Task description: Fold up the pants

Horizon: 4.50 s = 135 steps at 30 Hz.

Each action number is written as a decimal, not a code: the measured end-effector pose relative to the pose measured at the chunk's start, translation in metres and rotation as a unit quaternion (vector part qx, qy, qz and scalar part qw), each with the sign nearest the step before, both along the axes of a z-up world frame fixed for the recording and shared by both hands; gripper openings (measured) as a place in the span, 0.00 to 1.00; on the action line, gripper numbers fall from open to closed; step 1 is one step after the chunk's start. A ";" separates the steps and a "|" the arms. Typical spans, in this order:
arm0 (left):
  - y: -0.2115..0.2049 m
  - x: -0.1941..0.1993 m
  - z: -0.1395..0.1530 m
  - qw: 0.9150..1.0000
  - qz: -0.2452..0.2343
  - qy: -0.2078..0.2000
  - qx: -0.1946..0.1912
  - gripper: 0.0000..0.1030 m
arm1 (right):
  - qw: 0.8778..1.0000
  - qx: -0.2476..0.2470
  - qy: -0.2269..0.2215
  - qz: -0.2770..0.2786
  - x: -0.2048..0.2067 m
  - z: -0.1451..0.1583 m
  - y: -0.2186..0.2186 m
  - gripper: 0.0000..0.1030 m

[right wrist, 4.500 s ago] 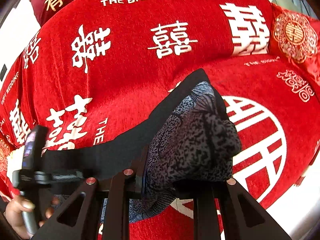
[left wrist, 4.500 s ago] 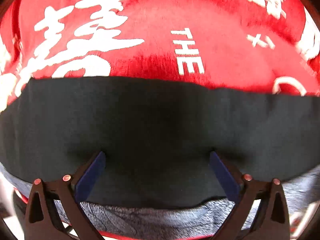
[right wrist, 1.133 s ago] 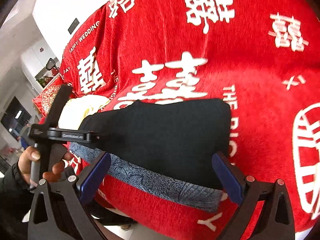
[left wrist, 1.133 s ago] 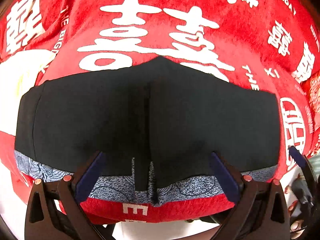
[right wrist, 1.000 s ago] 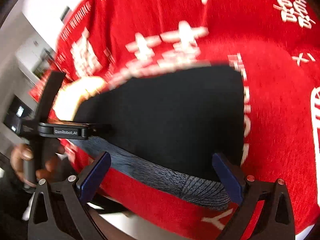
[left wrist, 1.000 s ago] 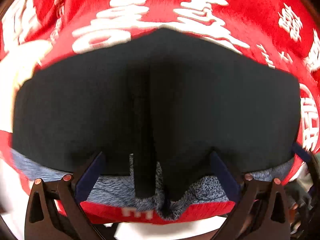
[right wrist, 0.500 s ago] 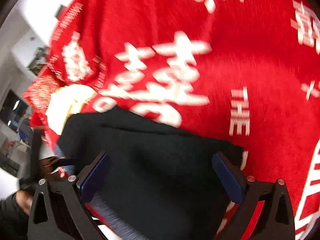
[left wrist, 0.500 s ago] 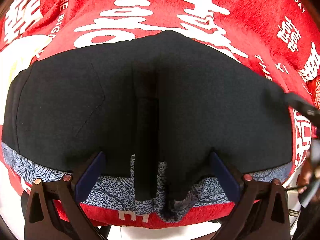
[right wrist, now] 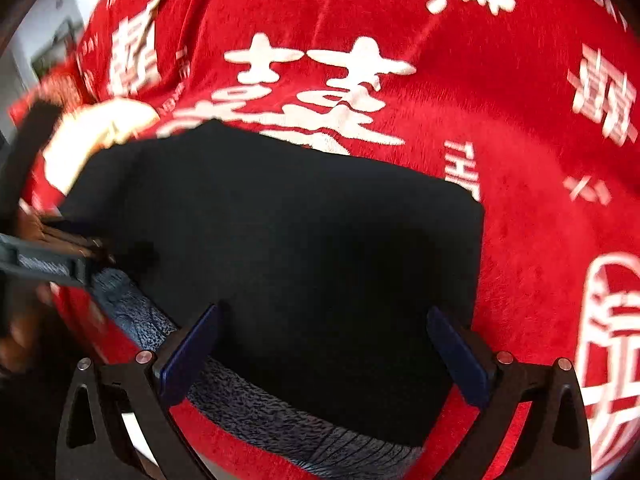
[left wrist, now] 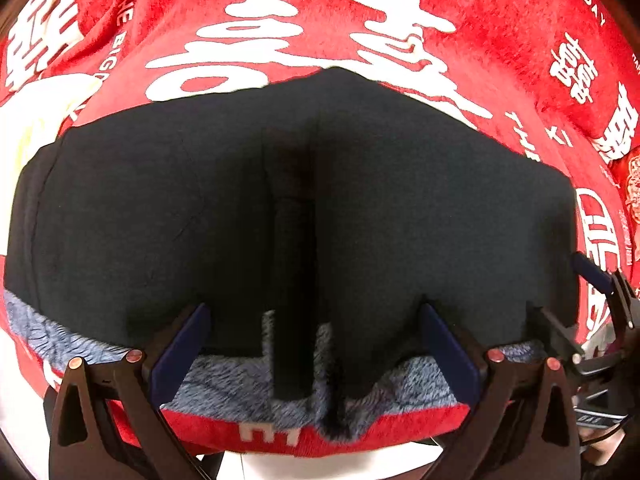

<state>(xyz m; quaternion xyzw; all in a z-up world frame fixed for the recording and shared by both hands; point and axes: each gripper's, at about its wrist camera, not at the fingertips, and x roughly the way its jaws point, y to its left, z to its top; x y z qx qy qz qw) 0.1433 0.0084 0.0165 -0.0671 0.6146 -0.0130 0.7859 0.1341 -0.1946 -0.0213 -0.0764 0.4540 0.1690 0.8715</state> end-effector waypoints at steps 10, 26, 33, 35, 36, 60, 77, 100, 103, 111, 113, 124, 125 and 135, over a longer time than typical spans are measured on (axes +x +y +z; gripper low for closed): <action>0.105 -0.013 -0.011 0.997 0.075 -0.006 0.031 1.00 | 0.997 -0.067 -0.006 0.021 0.004 -0.011 0.081 1.00; 0.195 -0.060 -0.003 0.984 0.173 -0.017 -0.048 1.00 | 0.988 -0.042 -0.016 0.151 0.026 0.035 0.186 1.00; 0.197 -0.076 -0.007 0.986 0.158 -0.016 -0.058 1.00 | 0.951 -0.069 0.018 0.301 0.062 0.027 0.274 1.00; 0.197 -0.078 -0.007 0.987 0.152 -0.018 -0.059 1.00 | 0.935 -0.076 0.035 0.345 0.073 0.022 0.301 1.00; 0.197 -0.078 -0.007 0.987 0.149 -0.019 -0.058 1.00 | 0.927 -0.081 0.042 0.363 0.079 0.018 0.314 1.00; 0.251 -0.063 0.015 0.986 0.082 -0.091 -0.114 1.00 | 0.869 -0.004 0.095 0.486 0.089 0.029 0.377 0.29; 0.308 -0.024 0.021 0.966 -0.113 -0.123 -0.200 1.00 | 0.861 0.039 0.068 0.502 0.068 0.060 0.353 0.28; 0.253 -0.015 0.013 0.983 -0.079 -0.053 -0.159 0.27 | 0.928 -0.021 0.008 0.373 0.039 0.065 0.310 0.67; 0.252 -0.014 0.021 0.983 -0.071 -0.043 -0.161 0.24 | 0.944 -0.050 0.085 0.316 0.024 0.012 0.296 0.67; 0.214 -0.021 0.072 0.986 -0.089 -0.057 -0.127 0.23 | 0.944 0.014 0.095 0.317 -0.055 -0.006 0.241 0.79; 0.201 -0.021 0.086 0.985 -0.097 -0.067 -0.122 0.22 | 0.962 0.046 0.078 0.258 -0.048 -0.002 0.220 0.79; 0.126 -0.024 0.136 0.984 -0.136 -0.085 -0.081 0.22 | 0.973 0.101 -0.004 0.205 -0.057 0.049 0.151 0.79; 0.117 -0.025 0.140 0.983 -0.142 -0.086 -0.078 0.22 | 0.980 0.086 -0.019 0.177 -0.053 0.052 0.134 0.79; 0.008 -0.025 0.159 0.970 -0.221 -0.087 -0.048 0.22 | 1.000 -0.026 0.000 0.009 -0.020 0.009 0.035 0.82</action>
